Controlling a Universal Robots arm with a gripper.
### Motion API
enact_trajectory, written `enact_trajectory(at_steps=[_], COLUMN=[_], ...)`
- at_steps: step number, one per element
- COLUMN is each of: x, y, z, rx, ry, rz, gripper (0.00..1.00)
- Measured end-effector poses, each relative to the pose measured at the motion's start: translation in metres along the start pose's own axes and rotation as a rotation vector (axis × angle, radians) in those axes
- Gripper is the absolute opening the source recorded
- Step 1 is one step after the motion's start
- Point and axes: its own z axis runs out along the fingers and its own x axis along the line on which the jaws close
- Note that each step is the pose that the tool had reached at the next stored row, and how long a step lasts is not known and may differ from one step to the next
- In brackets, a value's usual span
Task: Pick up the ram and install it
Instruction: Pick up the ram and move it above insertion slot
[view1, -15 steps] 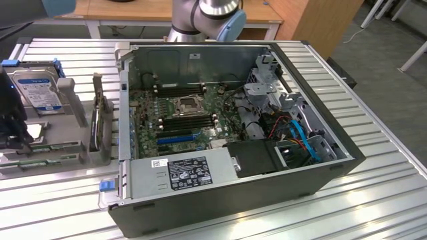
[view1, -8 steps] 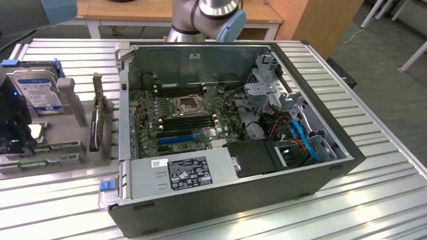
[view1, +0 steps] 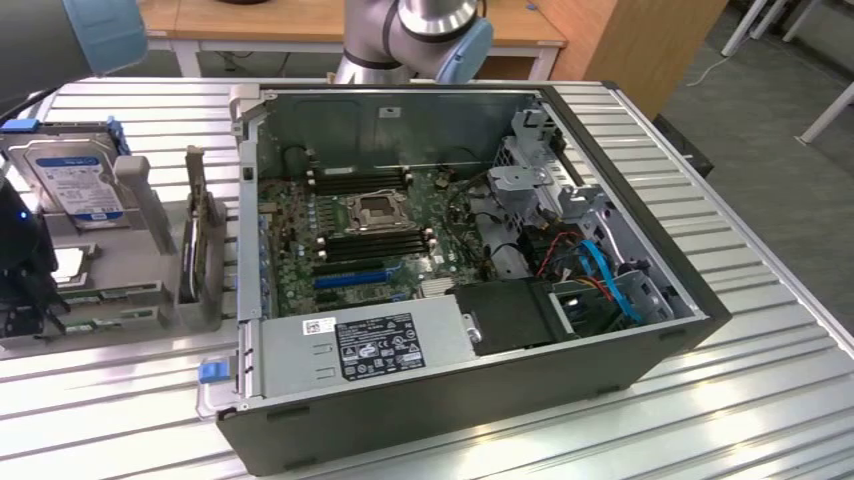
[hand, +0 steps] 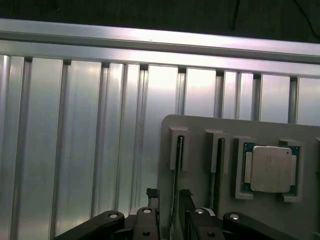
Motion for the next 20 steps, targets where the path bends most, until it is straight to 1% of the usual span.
enact_trajectory(at_steps=[2, 7, 14, 20], x=[-0.001, -0.003, -0.003, -0.005], y=[-0.0005, -0.0019, -0.0022, -0.0032], z=[0.0026, 0.0035, 0.0151, 0.0158], rx=[0.0004, -0.0001, -0.0001, -0.0001], ry=[0.0001, 0.0000, 0.0002, 0.0001], rz=[0.000, 0.000, 0.000, 0.000], gripper=[0.30, 0.30, 0.30, 0.30])
